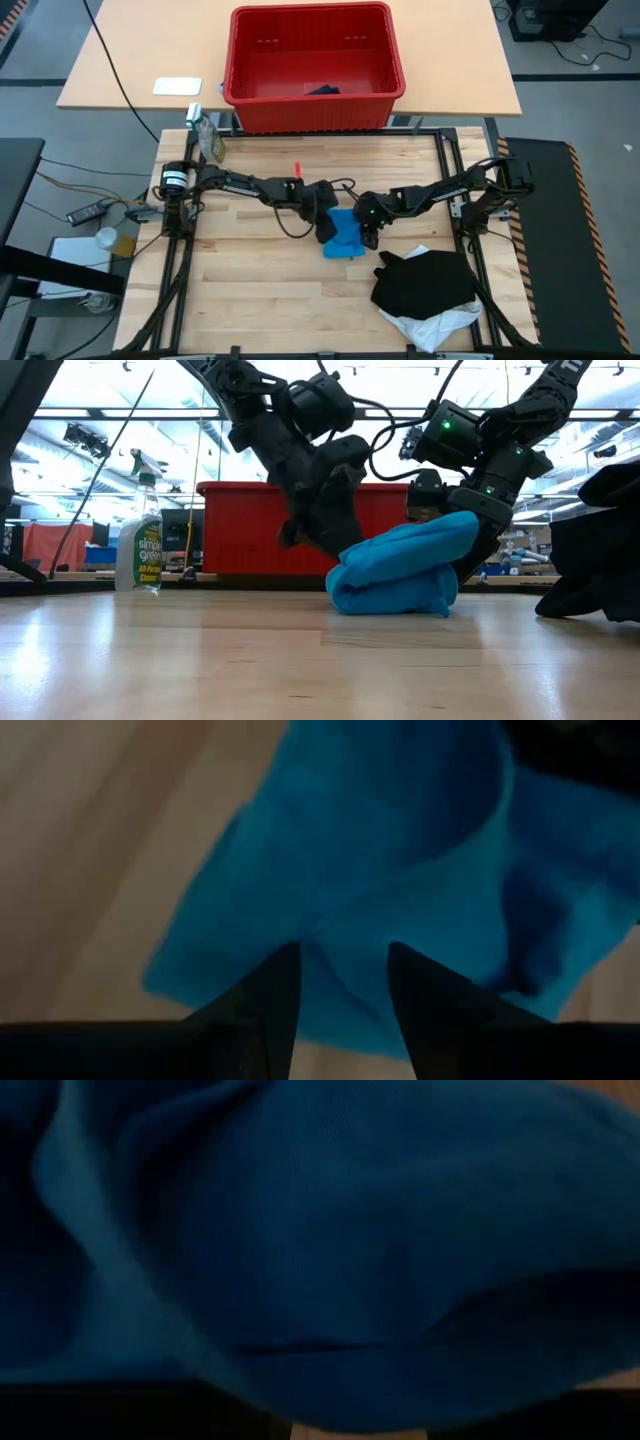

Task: Fold laundry
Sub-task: Fold the blue shorts

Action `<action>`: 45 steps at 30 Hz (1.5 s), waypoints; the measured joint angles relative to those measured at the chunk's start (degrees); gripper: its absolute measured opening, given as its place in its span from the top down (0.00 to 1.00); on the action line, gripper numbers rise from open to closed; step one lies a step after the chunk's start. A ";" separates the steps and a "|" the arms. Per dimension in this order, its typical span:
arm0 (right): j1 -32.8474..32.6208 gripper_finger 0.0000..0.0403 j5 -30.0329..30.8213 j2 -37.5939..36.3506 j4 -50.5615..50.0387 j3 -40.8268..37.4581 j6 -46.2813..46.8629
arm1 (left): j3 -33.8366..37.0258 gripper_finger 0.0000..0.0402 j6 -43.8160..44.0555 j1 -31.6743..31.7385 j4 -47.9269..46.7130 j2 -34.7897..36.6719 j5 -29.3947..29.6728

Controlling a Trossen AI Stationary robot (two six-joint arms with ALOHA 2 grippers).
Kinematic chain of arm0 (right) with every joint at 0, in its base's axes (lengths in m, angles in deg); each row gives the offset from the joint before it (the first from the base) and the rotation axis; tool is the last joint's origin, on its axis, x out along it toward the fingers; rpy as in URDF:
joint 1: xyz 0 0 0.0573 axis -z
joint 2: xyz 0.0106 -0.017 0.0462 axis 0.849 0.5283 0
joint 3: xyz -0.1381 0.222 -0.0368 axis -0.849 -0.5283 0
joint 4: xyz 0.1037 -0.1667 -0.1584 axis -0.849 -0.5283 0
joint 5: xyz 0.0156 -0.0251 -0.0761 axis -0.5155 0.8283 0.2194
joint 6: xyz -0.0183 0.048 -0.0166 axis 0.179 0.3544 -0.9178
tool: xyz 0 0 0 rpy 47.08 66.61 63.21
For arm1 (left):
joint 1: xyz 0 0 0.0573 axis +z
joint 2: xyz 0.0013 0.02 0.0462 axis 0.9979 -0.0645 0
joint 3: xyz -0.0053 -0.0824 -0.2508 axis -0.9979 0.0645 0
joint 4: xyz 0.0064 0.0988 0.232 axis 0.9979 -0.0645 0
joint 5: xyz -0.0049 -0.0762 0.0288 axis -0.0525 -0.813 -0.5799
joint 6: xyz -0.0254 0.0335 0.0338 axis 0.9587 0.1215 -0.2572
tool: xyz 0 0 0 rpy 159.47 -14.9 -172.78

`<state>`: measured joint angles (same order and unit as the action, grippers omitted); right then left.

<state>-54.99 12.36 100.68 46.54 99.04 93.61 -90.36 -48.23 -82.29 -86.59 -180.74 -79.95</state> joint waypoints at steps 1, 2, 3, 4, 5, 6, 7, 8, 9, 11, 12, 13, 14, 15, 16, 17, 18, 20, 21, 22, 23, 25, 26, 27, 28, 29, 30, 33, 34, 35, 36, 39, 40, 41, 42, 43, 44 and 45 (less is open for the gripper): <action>0.00 0.57 0.00 0.00 0.00 0.02 0.23 | 0.00 0.62 -1.73 0.02 0.72 0.00 0.12; 0.00 0.57 0.00 0.00 0.00 0.02 0.49 | -0.02 0.62 -4.31 -0.18 1.35 0.01 0.20; 0.00 0.57 0.00 0.00 0.00 0.02 0.69 | -0.07 0.62 -7.55 -0.56 1.42 0.02 0.29; 0.00 0.57 0.00 0.00 0.02 0.02 0.69 | -0.06 0.62 -10.99 -1.06 1.20 0.02 0.30; 0.00 0.57 0.02 0.00 0.01 0.02 0.69 | -0.04 0.62 -14.39 -1.51 1.11 0.02 0.30; 0.00 0.57 0.04 0.00 0.00 0.02 0.69 | -0.04 0.62 -17.41 -1.94 1.16 0.02 0.73; 0.00 0.57 0.04 0.00 0.02 0.02 0.71 | -0.04 0.62 -19.73 -2.29 1.18 0.02 1.24; 0.00 0.57 0.03 0.00 0.01 0.02 0.71 | -0.04 0.62 -21.34 -2.54 1.18 0.04 1.60; 0.00 0.57 0.04 0.00 0.01 0.02 0.71 | -0.04 0.62 -22.57 -2.67 1.15 0.04 2.49; 0.00 0.57 0.03 0.00 0.01 0.02 0.71 | -0.04 0.62 -23.56 -2.44 1.15 0.02 3.36; 0.01 0.57 0.03 0.00 0.02 0.02 0.71 | -0.04 0.62 -23.55 -2.12 1.24 0.04 3.53; 0.02 0.57 0.03 0.00 0.02 0.02 0.71 | -0.04 0.62 -23.22 -1.73 1.25 0.04 3.47; 0.02 0.57 0.04 0.00 0.02 0.02 0.71 | -0.04 0.62 -22.28 -1.29 1.22 0.04 2.98; 0.02 0.57 0.04 0.00 0.03 0.02 0.71 | -0.04 0.62 -21.57 -0.80 1.35 0.04 1.73; 0.02 0.57 0.04 0.00 0.04 0.02 0.71 | -0.04 0.62 -20.76 -0.31 1.93 0.04 -0.48; 0.02 0.57 0.05 0.00 0.05 0.02 0.71 | -0.04 0.62 -20.17 0.20 3.07 0.04 -3.46; 0.02 0.57 0.04 0.00 0.07 0.02 0.71 | -0.04 0.62 -19.51 0.63 4.54 0.02 -6.65; 0.02 0.57 0.06 -0.02 0.07 0.02 0.71 | -0.04 0.64 -18.08 1.12 8.74 0.04 -13.64; 0.02 0.57 0.11 -0.02 0.07 0.02 0.71 | -0.04 0.64 -17.11 1.11 11.18 0.04 -16.65; 0.04 0.57 0.17 -0.02 0.07 0.02 0.71 | -0.04 0.65 -15.68 1.02 13.25 0.03 -19.00; 0.04 0.57 0.30 -0.02 0.08 0.02 0.71 | -0.04 0.66 -14.31 0.89 14.98 0.04 -20.61; 0.04 0.57 0.35 -0.02 0.13 0.02 0.71 | -0.04 0.67 -12.90 0.49 16.77 0.04 -21.50; 0.04 0.57 0.36 -0.02 0.13 0.02 0.71 | -0.04 0.68 -12.88 0.37 16.84 0.03 -21.07; 0.04 0.57 0.37 -0.02 0.13 0.02 0.72 | -0.04 0.69 -12.94 0.31 16.55 0.06 -19.73; 0.04 0.57 0.37 -0.02 0.16 0.02 0.75 | -0.04 0.69 -12.99 0.39 15.70 0.45 -18.27; 0.04 0.57 0.37 -0.02 0.20 0.02 0.75 | -0.03 0.70 -13.32 0.57 14.35 0.83 -16.85; 0.04 0.57 0.37 -0.02 0.20 0.02 0.75 | -0.02 0.71 -13.80 0.76 13.87 1.11 -15.25; 0.07 0.57 0.39 -0.02 0.24 0.02 0.75 | -0.07 0.71 -14.07 1.75 10.09 1.73 -13.18; 0.07 0.57 0.39 -0.02 0.25 0.02 0.74 | -0.07 0.71 -13.96 2.07 9.09 1.69 -12.98; 0.07 0.57 0.39 -0.02 0.28 0.02 0.74 | -0.07 0.71 -13.62 2.37 7.54 1.68 -12.78; 0.07 0.57 0.37 -0.02 0.28 0.02 0.85 | -0.07 0.71 -13.47 2.70 6.10 1.68 -12.63; 0.07 0.57 0.40 -0.02 0.37 0.02 0.89 | -0.06 0.71 -16.01 2.98 3.34 1.68 -12.17; 0.07 0.57 0.42 -0.02 0.37 0.02 0.89 | -0.04 0.71 -18.03 2.78 3.24 1.68 -11.54; 0.07 0.57 0.42 -0.02 0.37 0.02 0.89 | -0.04 0.71 -20.22 2.49 3.47 1.68 -10.51; 0.07 0.57 0.42 -0.02 0.41 0.02 0.89 | -0.04 0.71 -22.23 2.17 3.63 1.68 -9.45; 0.07 0.57 0.43 -0.02 0.43 0.02 0.86 | -0.04 0.71 -23.87 1.88 3.68 1.68 -8.24; 0.07 0.57 0.44 -0.02 0.44 0.02 0.86 | -0.04 0.71 -25.18 1.63 3.52 1.68 -7.25; 0.07 0.57 0.44 -0.02 0.46 0.02 0.86 | -0.04 0.71 -26.01 1.46 3.22 1.66 -6.19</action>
<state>-54.93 12.80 100.66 47.00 99.06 94.47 -90.41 -74.24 -80.84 -83.37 -179.08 -86.14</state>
